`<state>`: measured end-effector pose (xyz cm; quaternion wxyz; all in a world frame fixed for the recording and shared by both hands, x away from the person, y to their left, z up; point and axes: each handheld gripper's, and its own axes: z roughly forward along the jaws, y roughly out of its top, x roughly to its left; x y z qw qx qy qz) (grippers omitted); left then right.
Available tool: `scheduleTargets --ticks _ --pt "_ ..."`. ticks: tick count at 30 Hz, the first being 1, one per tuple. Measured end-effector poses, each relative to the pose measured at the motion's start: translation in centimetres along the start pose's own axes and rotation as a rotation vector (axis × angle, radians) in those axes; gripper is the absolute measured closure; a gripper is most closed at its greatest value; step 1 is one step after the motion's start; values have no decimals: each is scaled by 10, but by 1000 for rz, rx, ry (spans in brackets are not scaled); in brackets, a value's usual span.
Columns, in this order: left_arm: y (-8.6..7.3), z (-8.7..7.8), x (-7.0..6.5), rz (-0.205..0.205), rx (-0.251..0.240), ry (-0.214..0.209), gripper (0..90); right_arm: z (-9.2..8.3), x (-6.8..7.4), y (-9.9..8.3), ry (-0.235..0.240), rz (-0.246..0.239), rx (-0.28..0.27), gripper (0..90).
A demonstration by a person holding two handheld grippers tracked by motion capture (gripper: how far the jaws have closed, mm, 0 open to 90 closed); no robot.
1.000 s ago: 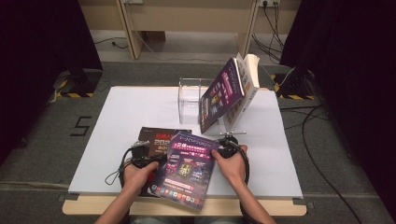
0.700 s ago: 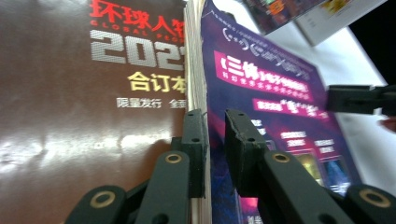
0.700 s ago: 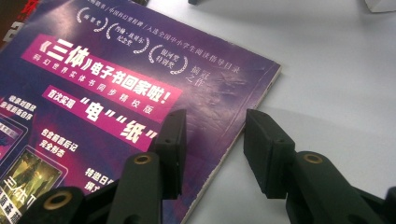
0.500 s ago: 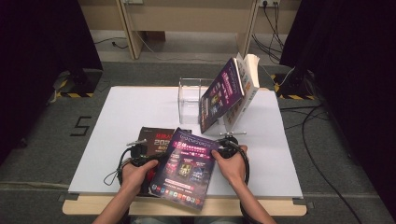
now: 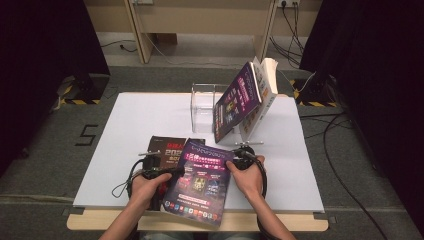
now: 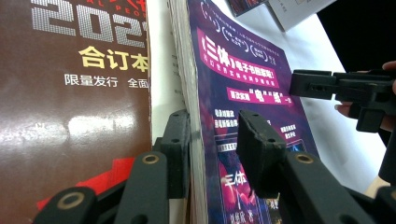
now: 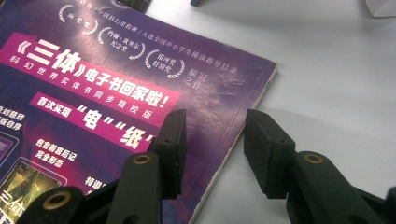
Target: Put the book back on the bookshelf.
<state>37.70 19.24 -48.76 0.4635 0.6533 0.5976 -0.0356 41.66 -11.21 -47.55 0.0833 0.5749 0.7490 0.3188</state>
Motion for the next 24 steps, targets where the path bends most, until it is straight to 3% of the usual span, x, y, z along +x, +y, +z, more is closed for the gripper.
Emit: scheduleTargets --ticks 3,6,11,15,19,24 --pt "0 5 6 -35 8 -6 597 0 0 0 1 -5 1 598" --pt "0 8 8 -58 10 -23 624 0 0 0 1 -5 4 597" --pt "0 8 3 3 7 8 721 0 0 1 1 -4 11 597" --pt "0 4 -2 59 -20 -23 816 0 0 1 1 -2 12 596" --pt "-2 2 -2 80 -47 -50 823 0 -4 4 31 3 25 598" --pt "-5 -3 -4 126 -90 -83 825 1 -12 15 54 21 3 575"
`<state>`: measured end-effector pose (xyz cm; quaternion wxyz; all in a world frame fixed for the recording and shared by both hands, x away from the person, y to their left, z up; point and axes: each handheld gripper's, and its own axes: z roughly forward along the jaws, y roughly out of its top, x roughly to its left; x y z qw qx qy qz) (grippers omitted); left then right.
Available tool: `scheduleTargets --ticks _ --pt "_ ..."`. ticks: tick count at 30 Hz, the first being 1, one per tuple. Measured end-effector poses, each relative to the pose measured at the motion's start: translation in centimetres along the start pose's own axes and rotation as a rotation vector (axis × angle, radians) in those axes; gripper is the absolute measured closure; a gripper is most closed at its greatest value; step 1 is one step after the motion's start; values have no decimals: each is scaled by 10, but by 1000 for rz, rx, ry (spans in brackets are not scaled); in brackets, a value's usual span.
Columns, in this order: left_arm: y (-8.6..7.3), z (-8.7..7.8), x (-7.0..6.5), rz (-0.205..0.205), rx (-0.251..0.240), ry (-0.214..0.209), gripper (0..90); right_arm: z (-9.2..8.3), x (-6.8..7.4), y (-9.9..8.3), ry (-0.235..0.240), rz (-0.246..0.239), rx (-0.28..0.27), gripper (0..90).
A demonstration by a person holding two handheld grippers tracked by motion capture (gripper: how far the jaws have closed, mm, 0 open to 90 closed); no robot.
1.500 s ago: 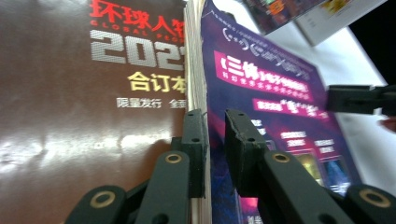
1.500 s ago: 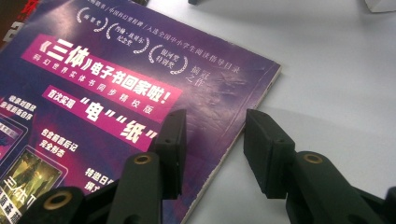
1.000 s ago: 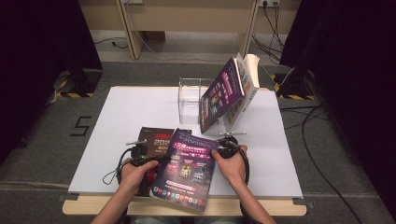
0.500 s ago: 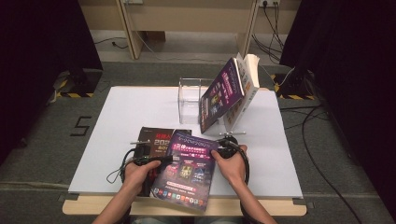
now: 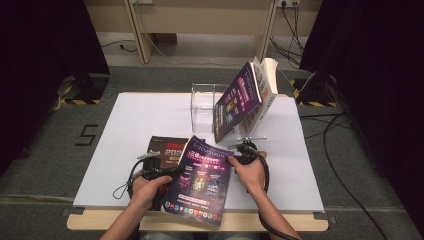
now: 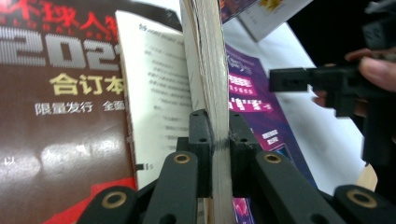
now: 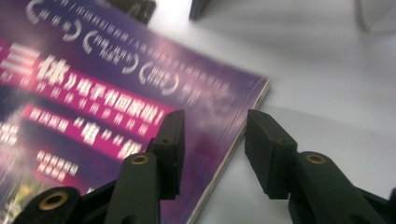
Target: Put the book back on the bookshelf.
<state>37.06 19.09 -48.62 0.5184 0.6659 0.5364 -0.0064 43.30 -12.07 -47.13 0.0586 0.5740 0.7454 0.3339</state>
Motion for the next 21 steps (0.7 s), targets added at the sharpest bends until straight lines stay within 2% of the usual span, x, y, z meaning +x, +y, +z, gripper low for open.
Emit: scheduleTargets --ticks 2,4,10,16,21 --pt "-1 -1 0 17 -5 -2 825 2 -4 6 9 6 -4 566" --pt "-2 -1 1 17 -5 2 825 4 -7 12 25 24 -7 562" --pt "-3 -1 3 12 -7 5 825 10 -10 24 28 18 -8 545" --pt "-4 -3 7 -6 -8 13 825 15 -13 27 24 20 0 535" --pt "-4 -3 7 -6 -7 16 825 21 -14 30 26 5 1 532"
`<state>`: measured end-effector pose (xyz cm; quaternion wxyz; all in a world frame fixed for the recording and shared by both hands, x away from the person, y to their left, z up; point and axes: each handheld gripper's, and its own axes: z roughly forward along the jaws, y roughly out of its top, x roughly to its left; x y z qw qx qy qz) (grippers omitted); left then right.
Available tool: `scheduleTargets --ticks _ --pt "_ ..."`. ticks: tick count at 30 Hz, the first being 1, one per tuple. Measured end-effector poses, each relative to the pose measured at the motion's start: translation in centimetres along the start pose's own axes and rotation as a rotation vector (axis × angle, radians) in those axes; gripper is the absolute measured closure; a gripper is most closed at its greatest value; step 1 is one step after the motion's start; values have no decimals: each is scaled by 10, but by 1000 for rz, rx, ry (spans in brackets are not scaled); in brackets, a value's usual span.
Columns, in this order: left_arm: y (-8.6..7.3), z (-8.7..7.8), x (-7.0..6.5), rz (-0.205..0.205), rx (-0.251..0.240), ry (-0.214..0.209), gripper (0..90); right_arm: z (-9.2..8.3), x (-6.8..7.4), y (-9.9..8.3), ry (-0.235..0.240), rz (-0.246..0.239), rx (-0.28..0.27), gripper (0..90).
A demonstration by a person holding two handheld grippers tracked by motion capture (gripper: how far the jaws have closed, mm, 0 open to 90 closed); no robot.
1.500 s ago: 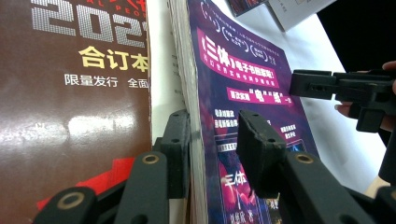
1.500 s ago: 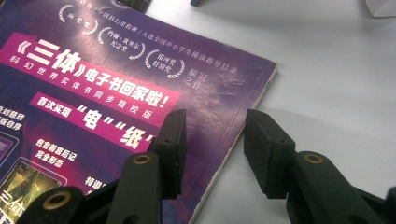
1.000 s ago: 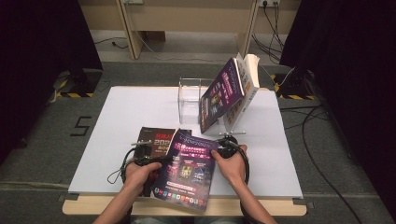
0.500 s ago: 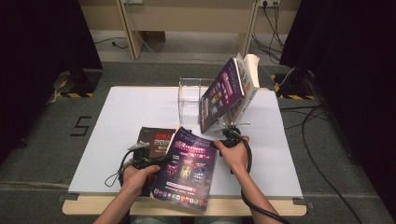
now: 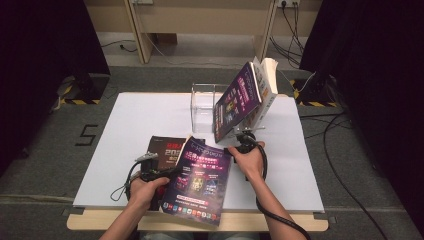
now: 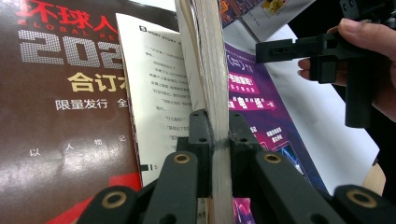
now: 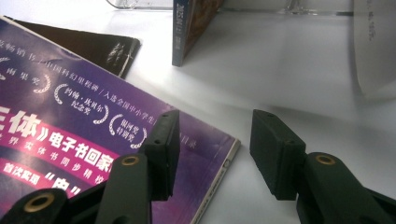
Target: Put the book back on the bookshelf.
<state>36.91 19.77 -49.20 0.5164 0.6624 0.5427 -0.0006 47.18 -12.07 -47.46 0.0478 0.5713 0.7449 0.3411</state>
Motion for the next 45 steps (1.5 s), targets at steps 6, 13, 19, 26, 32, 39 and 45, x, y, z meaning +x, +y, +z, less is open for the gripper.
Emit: scheduleTargets --ticks 6,13,19,26,32,39,45 --pt "-1 0 3 -14 4 8 825 3 -1 4 8 12 9 528" --pt "-2 1 4 -16 9 15 824 5 -3 5 30 15 1 521" --pt "-3 1 4 -26 12 28 824 6 -5 4 51 15 -3 533" --pt "-4 2 5 -30 16 39 823 6 -5 4 67 15 5 550" --pt "-5 2 5 -29 16 47 823 6 -5 4 79 6 17 570" --pt "-5 2 4 -29 18 58 821 5 -8 2 104 36 18 586" --pt "-5 3 4 -30 21 66 820 3 -9 1 113 56 33 613"
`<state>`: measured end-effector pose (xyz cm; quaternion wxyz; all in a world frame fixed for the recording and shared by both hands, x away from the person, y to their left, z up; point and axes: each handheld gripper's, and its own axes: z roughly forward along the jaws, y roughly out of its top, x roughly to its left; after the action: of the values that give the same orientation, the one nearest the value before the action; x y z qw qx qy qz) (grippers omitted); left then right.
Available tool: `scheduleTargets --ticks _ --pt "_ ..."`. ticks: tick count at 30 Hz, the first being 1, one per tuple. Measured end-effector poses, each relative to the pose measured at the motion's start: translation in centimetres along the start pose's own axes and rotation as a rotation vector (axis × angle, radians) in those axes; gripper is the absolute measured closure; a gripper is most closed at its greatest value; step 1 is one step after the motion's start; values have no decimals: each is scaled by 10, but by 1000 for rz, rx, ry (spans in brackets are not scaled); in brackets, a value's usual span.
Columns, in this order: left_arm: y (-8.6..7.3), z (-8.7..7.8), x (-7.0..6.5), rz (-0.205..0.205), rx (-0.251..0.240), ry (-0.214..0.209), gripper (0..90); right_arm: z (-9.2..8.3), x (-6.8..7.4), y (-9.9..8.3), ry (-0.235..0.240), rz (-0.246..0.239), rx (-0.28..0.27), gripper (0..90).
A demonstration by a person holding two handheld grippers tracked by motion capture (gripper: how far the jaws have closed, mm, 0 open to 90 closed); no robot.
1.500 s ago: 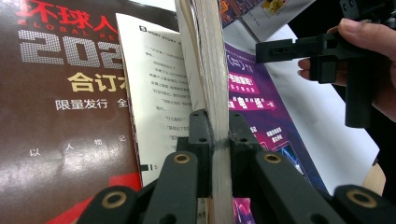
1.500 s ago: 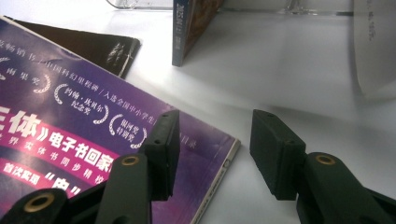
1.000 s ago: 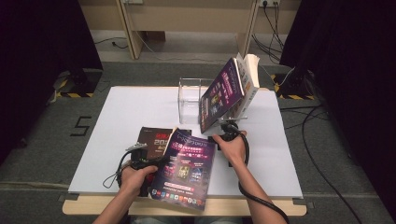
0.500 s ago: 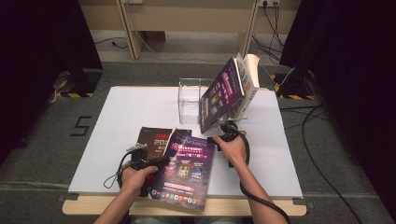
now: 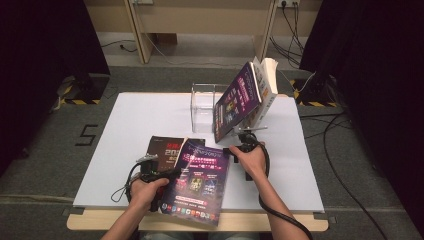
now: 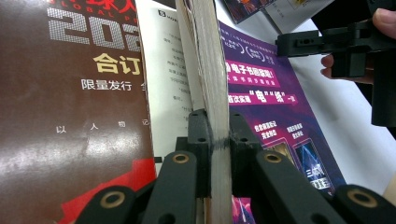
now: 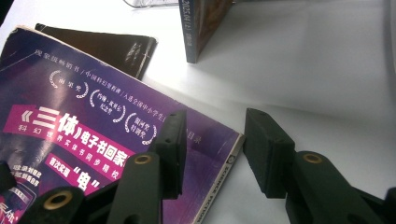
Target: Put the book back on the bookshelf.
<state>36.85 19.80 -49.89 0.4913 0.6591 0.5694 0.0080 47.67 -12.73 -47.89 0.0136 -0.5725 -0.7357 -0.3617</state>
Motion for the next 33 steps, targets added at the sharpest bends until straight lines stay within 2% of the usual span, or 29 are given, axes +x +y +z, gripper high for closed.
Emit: scheduleTargets --ticks 4,8,12,18,24,25,26,33 --pt "0 0 0 0 3 3 819 -1 0 0 -7 8 7 645" --pt "0 1 0 -1 5 3 819 -1 -2 0 3 27 11 652" --pt "0 1 1 -4 7 2 819 -1 0 2 -7 25 25 656" --pt "0 1 1 -4 9 3 818 -1 -1 2 5 40 31 662" --pt "1 1 1 -5 10 3 817 -2 0 4 0 16 37 664" --pt "1 1 1 -6 10 3 817 -3 2 5 -2 28 44 665" --pt "1 1 1 -6 11 3 817 -4 1 5 -1 12 38 665" --pt "1 1 0 -6 11 5 816 -6 1 5 15 32 31 670"
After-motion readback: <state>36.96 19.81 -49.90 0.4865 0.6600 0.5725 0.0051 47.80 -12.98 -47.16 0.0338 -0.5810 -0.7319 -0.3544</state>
